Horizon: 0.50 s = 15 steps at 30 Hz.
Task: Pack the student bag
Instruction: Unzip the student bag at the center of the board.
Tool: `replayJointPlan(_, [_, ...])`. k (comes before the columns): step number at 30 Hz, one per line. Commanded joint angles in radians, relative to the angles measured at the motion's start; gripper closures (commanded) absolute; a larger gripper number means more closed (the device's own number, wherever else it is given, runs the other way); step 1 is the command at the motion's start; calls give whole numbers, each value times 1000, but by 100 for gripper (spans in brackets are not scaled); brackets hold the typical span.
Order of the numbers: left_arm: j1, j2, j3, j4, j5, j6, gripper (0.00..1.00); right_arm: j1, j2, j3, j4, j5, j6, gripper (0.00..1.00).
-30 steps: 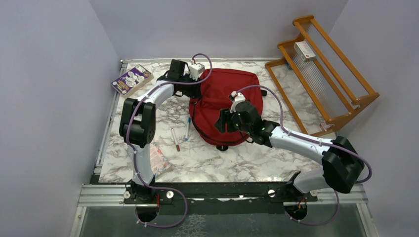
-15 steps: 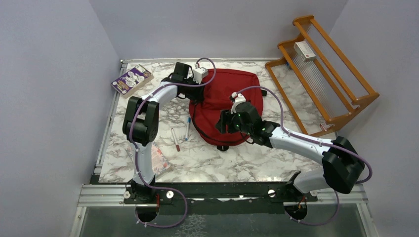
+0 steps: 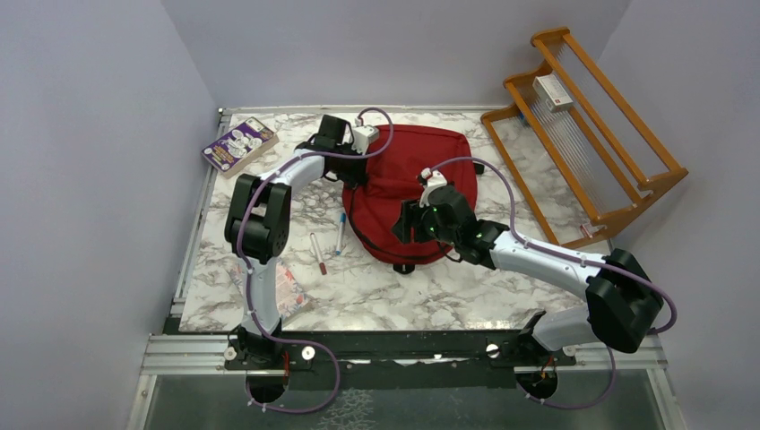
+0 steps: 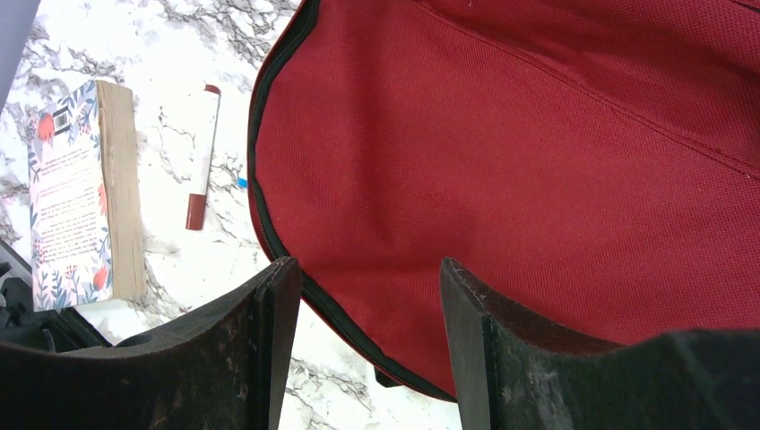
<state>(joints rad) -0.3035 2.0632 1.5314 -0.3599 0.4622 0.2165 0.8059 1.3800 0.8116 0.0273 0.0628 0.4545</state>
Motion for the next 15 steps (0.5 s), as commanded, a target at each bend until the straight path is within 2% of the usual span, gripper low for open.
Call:
replayJointPlan(1, [-3, -62, 42, 1, -40, -15, 93, 1, -29, -11, -12, 29, 10, 38])
replayJointPlan(6, [-3, -140, -2, 57, -23, -52, 100, 1, -29, -13, -17, 32, 10, 37])
replayJointPlan(15, [-3, -208, -82, 141, -56, -200, 100, 0, -26, -7, -20, 37, 13, 38])
